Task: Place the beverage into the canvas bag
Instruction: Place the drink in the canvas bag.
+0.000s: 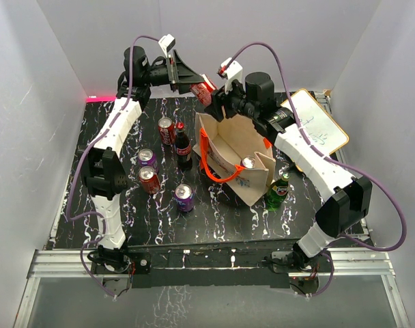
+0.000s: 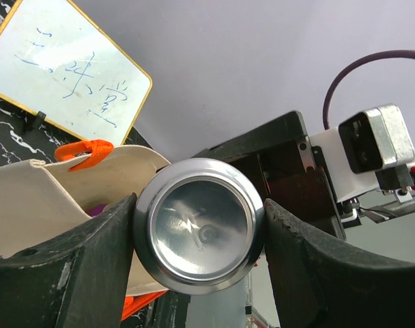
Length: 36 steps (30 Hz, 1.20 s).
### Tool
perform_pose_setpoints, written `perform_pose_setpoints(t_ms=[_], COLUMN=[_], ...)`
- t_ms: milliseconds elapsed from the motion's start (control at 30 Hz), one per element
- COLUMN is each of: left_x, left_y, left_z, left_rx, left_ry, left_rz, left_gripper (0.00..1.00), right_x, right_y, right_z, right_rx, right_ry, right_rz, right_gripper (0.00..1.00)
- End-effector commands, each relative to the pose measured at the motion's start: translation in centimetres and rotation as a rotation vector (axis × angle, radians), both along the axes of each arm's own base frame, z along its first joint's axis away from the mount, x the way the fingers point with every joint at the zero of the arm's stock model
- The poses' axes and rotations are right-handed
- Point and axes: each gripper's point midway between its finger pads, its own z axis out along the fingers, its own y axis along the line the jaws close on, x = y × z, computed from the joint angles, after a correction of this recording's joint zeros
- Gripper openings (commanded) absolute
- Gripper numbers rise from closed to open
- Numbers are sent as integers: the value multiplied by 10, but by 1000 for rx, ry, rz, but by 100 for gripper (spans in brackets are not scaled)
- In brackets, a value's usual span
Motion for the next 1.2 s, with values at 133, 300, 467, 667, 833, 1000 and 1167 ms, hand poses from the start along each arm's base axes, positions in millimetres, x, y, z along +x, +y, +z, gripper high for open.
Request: perform_pose_setpoints(t_ms=[133,300,467,667,833,1000,1167], left_x=[-40,-38,-37,-32,-33,-41,-45], left_y=[-6,-15,-25,-27,-36,-45,-49], left_z=[49,33,18,2,-6,-21,-35], left_rx=[-10,4,36,62,92,127,157], left_ry=[-164,-138,-142,-118,-155,-152,-142], left_rz=[-52,-59,-70,-61,-70,-95,-108], left_gripper=[27,59,74,82,82,82,82], right_x=[-16,-40,-55,-65,-74,-77,-82], right_y=[-25,-45,-54,-60,-62,-64,-64], right_z=[72,84,83,99,102,112,127], right_rx=[56,31,35,36,39,55,76], right_ry=[-164,-187,-179,-208,-208,-224,-235], right_rz=[-66,-87,-90,-92,-73,-79,-73], right_gripper=[8,8,8,8,8,8,8])
